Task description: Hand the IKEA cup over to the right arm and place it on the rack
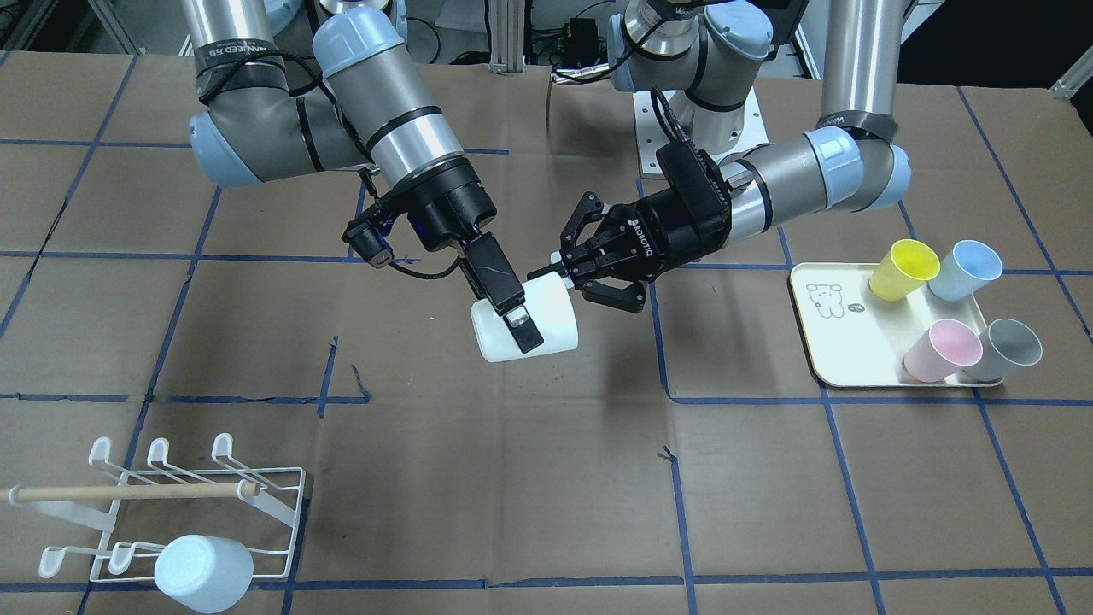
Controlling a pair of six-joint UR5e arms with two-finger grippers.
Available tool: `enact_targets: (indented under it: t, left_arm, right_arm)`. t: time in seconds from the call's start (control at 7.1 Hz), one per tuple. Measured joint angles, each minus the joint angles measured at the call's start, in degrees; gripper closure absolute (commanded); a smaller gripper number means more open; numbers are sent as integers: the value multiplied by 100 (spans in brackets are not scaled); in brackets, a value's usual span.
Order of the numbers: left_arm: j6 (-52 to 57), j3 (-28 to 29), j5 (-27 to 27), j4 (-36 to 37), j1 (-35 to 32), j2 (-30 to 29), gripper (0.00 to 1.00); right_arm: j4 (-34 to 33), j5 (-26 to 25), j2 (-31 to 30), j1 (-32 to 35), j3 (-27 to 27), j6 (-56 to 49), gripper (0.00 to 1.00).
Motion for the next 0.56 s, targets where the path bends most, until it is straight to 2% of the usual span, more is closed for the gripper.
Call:
enact_targets:
  t: [0.56]
  left_arm:
    - [-4,56,36,7,0,-13,64]
  right_arm:
    - [-21,69,1,2,0,-52,58]
